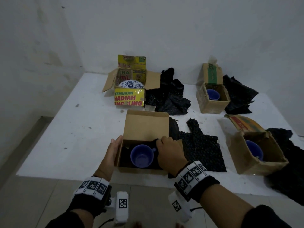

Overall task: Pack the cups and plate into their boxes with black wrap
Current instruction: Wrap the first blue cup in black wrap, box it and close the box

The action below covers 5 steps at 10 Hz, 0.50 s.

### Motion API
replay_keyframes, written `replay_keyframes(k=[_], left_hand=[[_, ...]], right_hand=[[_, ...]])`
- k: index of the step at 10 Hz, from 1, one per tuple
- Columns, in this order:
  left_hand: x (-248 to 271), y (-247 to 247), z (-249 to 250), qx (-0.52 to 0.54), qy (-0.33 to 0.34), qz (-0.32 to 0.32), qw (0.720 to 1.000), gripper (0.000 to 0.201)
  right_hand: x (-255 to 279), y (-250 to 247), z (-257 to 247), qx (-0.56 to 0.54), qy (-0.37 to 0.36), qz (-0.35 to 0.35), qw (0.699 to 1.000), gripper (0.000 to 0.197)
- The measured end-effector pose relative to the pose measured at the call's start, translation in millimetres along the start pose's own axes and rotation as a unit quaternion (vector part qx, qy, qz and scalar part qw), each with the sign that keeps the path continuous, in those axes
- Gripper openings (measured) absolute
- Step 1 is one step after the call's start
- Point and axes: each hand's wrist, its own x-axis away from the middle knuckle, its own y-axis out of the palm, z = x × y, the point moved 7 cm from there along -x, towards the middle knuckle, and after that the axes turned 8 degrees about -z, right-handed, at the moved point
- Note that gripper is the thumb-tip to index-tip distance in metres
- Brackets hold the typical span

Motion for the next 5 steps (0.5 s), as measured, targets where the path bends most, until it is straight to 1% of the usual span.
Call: replay_keyframes(k=[1,2,3,4,5], left_hand=[[-3,-4,-12,0.033,-0.006,-0.037,0.999,0.082],[-1,2,-17,0.091,-0.010,-0.039,0.995,0.052],[2,7,-15,0.022,0.006,-0.014,1.000,0.057],[0,7,-16,0.005,0.013,0.005,1.000,0.058],[-9,6,-23,0.066,0.032,-0.002,0.997,0.049]], right_hand=[[8,3,-6,-0.112,-0.003,0.047,0.993,0.037],[14,44,-14,-0.292,0.023,-0.050,0.955,0.066],[11,60,-15,-0.362,0.053,-0.083,0.927,0.074],[-2,65,-11,-0.367,0.099,-0.131,0.916,0.072],[-14,60,-7,-0.347,0.104,-0.182,0.914,0.054]])
